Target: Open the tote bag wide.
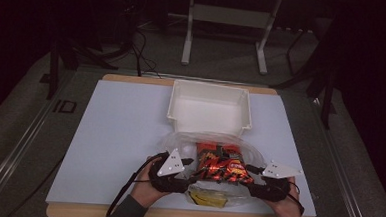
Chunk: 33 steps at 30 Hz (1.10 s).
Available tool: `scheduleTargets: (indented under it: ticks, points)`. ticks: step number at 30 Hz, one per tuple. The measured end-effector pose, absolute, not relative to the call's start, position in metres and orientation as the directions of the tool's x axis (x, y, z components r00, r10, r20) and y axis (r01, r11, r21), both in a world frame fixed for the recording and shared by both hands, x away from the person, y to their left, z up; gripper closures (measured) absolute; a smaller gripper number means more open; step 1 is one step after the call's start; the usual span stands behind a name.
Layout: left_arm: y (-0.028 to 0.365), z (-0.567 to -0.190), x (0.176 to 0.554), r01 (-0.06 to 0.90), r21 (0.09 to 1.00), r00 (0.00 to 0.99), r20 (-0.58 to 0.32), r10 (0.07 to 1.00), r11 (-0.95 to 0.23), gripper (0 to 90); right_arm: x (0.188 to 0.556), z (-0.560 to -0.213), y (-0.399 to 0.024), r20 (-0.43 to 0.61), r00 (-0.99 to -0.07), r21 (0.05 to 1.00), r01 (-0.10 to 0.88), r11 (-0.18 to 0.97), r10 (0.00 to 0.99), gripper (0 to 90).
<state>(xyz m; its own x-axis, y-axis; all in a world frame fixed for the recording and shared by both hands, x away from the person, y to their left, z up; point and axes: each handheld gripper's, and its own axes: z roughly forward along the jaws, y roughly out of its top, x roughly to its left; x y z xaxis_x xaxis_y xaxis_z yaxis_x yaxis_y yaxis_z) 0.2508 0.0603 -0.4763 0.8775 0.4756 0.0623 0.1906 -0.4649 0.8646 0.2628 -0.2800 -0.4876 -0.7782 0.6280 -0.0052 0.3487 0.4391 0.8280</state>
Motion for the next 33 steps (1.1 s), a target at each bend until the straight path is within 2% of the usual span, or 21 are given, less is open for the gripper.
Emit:
scheduleTargets:
  ticks: [10,14,18,20,22,26,31,33]
  points:
    - [0.037,-0.486,0.263,0.125,0.825,0.869,0.177,0.463,-0.551,28.4,0.272,-0.478,-0.277,0.000,-0.764,0.839,0.351,0.416,0.645,45.9]
    - [0.025,-0.487,0.270,0.090,0.810,0.875,0.215,0.435,-0.580,16.7,0.276,-0.475,-0.275,0.002,-0.763,0.843,0.349,0.409,0.647,45.8]
    - [0.014,-0.484,0.275,0.055,0.803,0.875,0.248,0.416,-0.594,12.4,0.279,-0.473,-0.274,0.004,-0.760,0.844,0.351,0.405,0.650,45.9]
    - [0.010,-0.482,0.279,0.054,0.799,0.858,0.270,0.438,-0.598,11.3,0.280,-0.473,-0.273,-0.001,-0.755,0.845,0.350,0.405,0.656,45.8]
    - [0.008,-0.480,0.284,0.061,0.809,0.851,0.264,0.453,-0.585,13.4,0.281,-0.473,-0.274,0.007,-0.755,0.847,0.353,0.398,0.656,45.8]
    - [0.007,-0.478,0.294,0.088,0.827,0.833,0.246,0.497,-0.556,32.0,0.282,-0.473,-0.274,0.007,-0.752,0.842,0.359,0.402,0.659,46.2]
    - [0.006,-0.471,0.294,0.072,0.836,0.818,0.262,0.512,-0.544,54.3,0.283,-0.481,-0.275,-0.014,-0.739,0.824,0.373,0.426,0.674,46.9]
    - [0.007,-0.468,0.294,0.088,0.842,0.820,0.243,0.519,-0.532,58.9,0.283,-0.485,-0.275,-0.026,-0.735,0.812,0.380,0.443,0.678,46.9]
